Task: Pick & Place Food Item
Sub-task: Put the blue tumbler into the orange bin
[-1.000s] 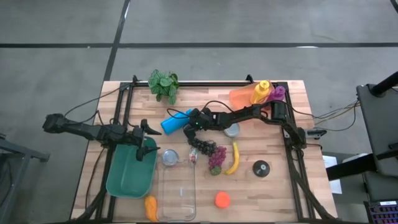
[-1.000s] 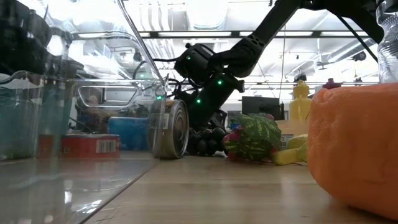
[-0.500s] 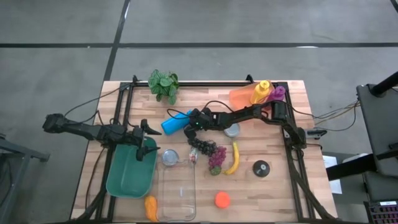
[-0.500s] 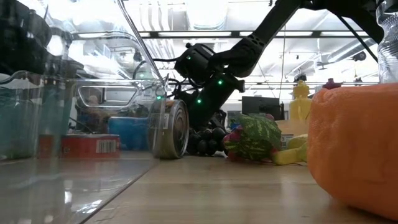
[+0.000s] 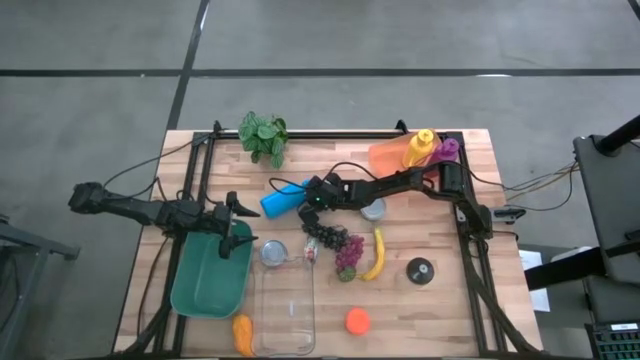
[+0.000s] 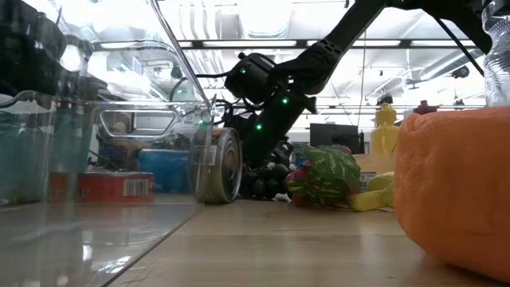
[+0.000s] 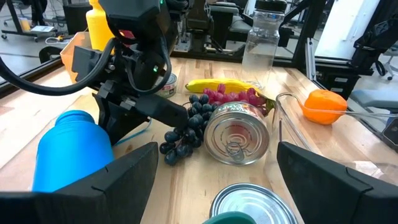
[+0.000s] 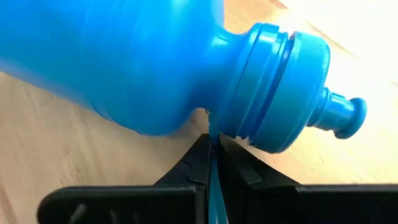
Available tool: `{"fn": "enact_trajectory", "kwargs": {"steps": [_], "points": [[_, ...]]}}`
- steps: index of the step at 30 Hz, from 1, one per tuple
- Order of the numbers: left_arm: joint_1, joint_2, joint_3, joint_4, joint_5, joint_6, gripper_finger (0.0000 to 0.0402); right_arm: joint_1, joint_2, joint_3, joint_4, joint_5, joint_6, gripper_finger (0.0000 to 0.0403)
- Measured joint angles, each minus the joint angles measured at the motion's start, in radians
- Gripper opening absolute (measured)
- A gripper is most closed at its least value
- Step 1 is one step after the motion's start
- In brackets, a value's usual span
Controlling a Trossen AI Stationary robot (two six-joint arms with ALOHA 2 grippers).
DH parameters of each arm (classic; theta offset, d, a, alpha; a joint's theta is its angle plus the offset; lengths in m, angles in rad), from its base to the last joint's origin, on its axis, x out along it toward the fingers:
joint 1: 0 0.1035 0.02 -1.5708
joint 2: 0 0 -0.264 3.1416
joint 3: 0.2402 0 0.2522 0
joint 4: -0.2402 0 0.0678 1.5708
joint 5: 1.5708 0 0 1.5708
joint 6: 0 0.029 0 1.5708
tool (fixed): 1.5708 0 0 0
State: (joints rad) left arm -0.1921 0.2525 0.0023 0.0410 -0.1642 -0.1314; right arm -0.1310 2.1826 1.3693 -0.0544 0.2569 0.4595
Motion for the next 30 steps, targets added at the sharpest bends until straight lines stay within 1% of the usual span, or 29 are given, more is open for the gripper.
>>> {"fn": "enact_trajectory", "kwargs": {"steps": [7, 30], "points": [[0.000, 0.000, 0.000, 0.000, 0.000, 0.000, 0.0336, -0.002, -0.021, 0.001, -0.062, 0.001, -0.002, 0.0015], [0.000, 0.000, 0.000, 0.000, 0.000, 0.000, 0.0336, -0.002, -0.150, 0.003, -0.168, -0.005, -0.036, 0.0015]]}}
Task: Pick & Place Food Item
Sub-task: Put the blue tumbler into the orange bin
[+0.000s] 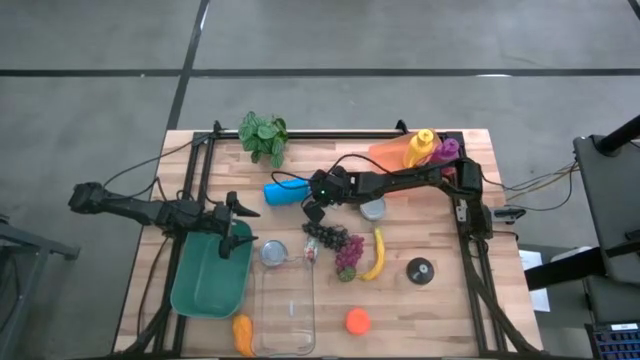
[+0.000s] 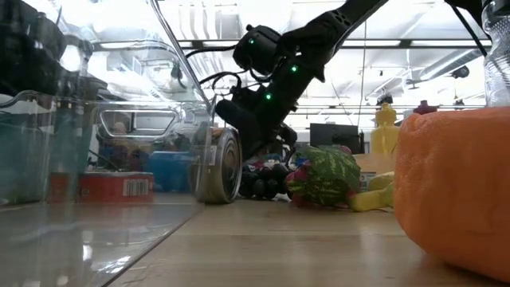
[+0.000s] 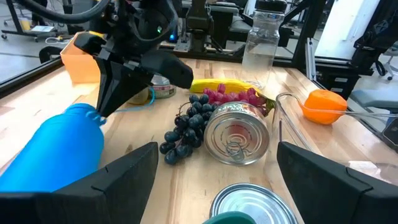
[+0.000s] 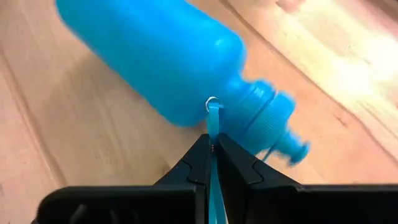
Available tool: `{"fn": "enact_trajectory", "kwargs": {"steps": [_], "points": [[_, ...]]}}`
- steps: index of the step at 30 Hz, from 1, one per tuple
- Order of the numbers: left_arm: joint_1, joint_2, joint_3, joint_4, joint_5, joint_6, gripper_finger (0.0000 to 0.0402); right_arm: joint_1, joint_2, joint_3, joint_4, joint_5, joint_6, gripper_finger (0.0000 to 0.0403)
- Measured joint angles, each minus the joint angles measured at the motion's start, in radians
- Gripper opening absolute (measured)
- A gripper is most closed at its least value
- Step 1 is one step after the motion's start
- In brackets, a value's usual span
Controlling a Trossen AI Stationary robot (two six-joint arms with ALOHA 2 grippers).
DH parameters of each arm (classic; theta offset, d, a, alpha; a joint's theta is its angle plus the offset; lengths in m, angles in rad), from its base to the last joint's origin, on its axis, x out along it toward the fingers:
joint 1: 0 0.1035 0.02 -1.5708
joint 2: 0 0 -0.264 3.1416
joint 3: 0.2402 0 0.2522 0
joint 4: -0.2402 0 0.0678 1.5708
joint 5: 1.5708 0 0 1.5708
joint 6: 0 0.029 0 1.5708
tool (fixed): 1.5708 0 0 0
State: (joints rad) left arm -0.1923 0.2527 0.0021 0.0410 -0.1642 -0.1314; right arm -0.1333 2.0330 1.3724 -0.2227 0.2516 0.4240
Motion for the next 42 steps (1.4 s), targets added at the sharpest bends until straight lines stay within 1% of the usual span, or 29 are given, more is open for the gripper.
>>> {"fn": "enact_trajectory", "kwargs": {"steps": [5, 16, 25, 31, 42], "points": [[0.000, 0.000, 0.000, 0.000, 0.000, 0.000, 0.0336, 0.000, -0.027, 0.000, -0.015, -0.002, -0.033, 0.0015], [0.000, 0.000, 0.000, 0.000, 0.000, 0.000, 0.0336, 0.000, -0.131, 0.000, -0.068, 0.008, -0.101, 0.0015], [0.000, 0.000, 0.000, 0.000, 0.000, 0.000, 0.0336, 0.000, -0.192, 0.000, -0.127, 0.024, -0.197, 0.0015], [0.000, 0.000, 0.000, 0.000, 0.000, 0.000, 0.0336, 0.000, -0.239, 0.000, -0.173, 0.053, -0.242, 0.0015], [0.000, 0.000, 0.000, 0.000, 0.000, 0.000, 0.0336, 0.000, -0.311, 0.000, -0.229, 0.156, -0.340, 0.0015]]}}
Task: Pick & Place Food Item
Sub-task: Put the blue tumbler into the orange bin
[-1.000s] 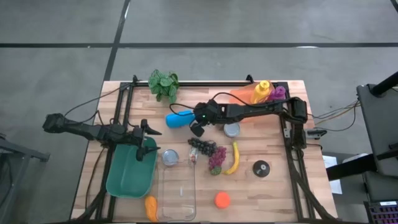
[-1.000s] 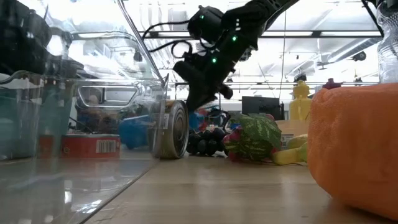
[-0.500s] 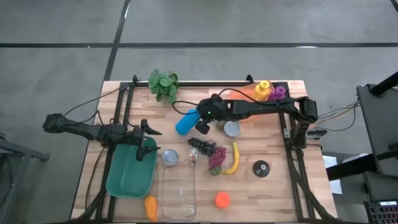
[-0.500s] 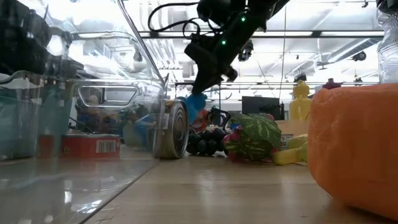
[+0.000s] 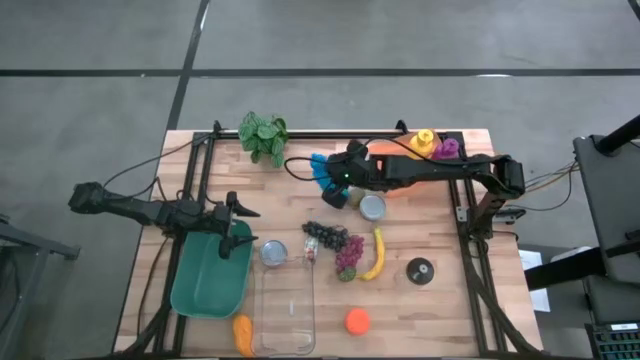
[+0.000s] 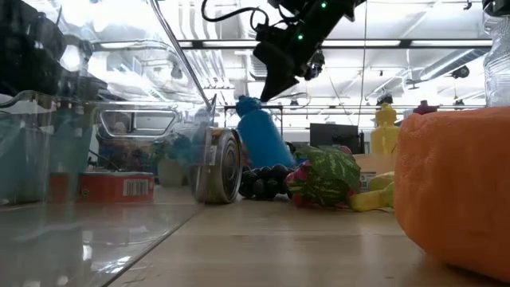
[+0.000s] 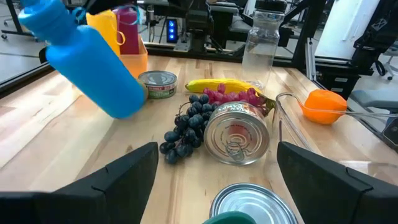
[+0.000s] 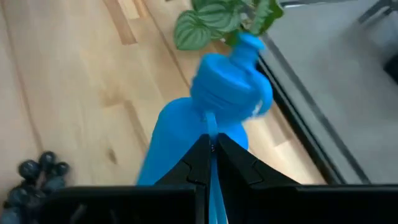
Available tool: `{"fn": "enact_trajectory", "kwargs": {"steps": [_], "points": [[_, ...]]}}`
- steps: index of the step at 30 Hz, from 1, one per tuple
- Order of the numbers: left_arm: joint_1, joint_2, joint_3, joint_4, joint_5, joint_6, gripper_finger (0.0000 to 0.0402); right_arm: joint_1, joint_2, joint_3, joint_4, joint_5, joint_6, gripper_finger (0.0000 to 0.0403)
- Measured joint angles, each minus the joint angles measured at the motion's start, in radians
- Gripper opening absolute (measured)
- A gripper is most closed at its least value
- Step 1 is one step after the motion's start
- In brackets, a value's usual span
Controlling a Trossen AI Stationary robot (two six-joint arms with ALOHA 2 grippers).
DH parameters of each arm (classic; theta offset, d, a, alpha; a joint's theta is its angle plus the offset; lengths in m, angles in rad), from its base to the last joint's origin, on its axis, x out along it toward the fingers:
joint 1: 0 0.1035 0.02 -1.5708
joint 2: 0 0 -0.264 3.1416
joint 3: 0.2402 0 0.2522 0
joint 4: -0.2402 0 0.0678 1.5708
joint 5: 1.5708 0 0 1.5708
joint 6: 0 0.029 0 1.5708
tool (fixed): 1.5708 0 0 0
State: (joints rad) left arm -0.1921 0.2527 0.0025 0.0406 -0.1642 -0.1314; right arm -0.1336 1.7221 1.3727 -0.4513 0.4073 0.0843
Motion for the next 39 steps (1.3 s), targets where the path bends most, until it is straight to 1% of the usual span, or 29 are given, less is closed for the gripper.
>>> {"fn": "enact_trajectory", "kwargs": {"steps": [5, 8, 12, 16, 26, 33, 39], "points": [[0.000, 0.000, 0.000, 0.000, 0.000, 0.000, 0.0336, 0.001, -0.032, 0.000, -0.010, 0.070, -0.057, 0.0015], [0.000, 0.000, 0.000, 0.000, 0.000, 0.000, 0.0336, 0.012, -0.062, 0.000, -0.009, 0.132, -0.097, 0.0015], [0.000, 0.000, 0.000, 0.000, 0.000, 0.000, 0.0336, 0.029, -0.115, 0.000, -0.007, 0.203, -0.110, 0.0015], [0.000, 0.000, 0.000, 0.000, 0.000, 0.000, 0.0336, 0.036, -0.164, -0.001, -0.014, 0.240, -0.082, 0.0015], [0.000, 0.000, 0.000, 0.000, 0.000, 0.000, 0.0336, 0.038, -0.224, -0.040, -0.018, 0.356, -0.055, 0.0015], [0.000, 0.000, 0.000, 0.000, 0.000, 0.000, 0.0336, 0.038, -0.296, -0.099, -0.022, 0.421, -0.001, 0.0015], [0.000, 0.000, 0.000, 0.000, 0.000, 0.000, 0.0336, 0.037, -0.389, -0.191, -0.020, 0.460, 0.070, 0.0015]]}}
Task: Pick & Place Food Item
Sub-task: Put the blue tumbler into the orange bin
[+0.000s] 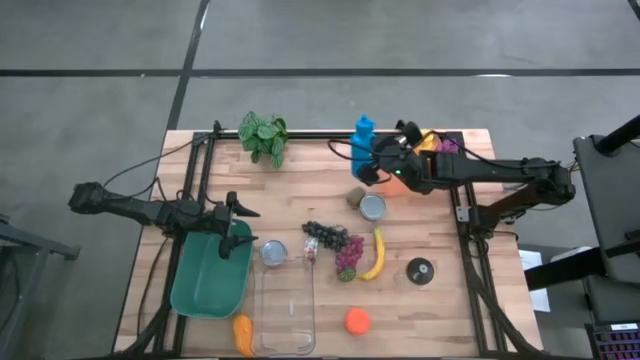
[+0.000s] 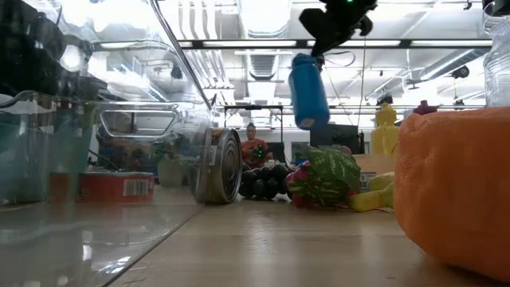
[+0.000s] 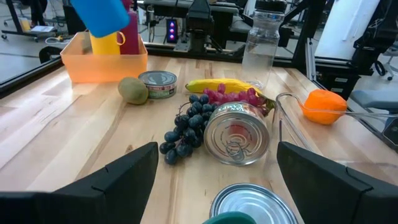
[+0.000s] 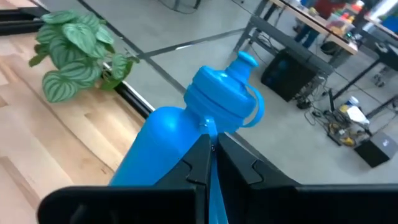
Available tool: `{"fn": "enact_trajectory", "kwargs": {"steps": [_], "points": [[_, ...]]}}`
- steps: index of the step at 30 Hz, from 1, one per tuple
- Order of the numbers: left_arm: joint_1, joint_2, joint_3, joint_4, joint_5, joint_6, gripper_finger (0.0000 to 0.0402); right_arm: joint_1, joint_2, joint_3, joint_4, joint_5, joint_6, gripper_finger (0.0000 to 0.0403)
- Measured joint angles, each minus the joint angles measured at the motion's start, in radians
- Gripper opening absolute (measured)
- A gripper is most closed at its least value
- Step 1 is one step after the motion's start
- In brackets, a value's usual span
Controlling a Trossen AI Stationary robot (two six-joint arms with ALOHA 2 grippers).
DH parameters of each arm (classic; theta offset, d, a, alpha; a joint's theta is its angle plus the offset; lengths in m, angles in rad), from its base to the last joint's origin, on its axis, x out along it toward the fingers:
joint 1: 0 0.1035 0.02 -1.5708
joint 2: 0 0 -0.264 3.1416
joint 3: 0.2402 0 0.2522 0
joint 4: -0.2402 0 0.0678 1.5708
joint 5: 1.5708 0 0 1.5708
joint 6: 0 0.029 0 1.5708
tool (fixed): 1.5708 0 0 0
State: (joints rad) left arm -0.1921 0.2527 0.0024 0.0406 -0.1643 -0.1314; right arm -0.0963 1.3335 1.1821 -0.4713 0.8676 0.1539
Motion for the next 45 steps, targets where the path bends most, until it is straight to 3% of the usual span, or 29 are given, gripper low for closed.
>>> {"fn": "enact_trajectory", "kwargs": {"steps": [14, 27, 37, 45], "points": [[0.000, 0.000, 0.000, 0.000, 0.000, 0.000, 0.0336, -0.054, -0.171, -0.237, 0.111, 0.045, -0.020, 0.0015], [0.000, 0.000, 0.000, 0.000, 0.000, 0.000, 0.0336, -0.059, -0.268, -0.385, 0.110, 0.017, 0.131, 0.0015], [0.000, 0.000, 0.000, 0.000, 0.000, 0.000, 0.0336, -0.059, -0.271, -0.438, 0.108, -0.010, 0.217, 0.0015], [0.000, 0.000, 0.000, 0.000, 0.000, 0.000, 0.0336, -0.073, -0.271, -0.438, 0.138, -0.004, 0.177, 0.0015]]}}
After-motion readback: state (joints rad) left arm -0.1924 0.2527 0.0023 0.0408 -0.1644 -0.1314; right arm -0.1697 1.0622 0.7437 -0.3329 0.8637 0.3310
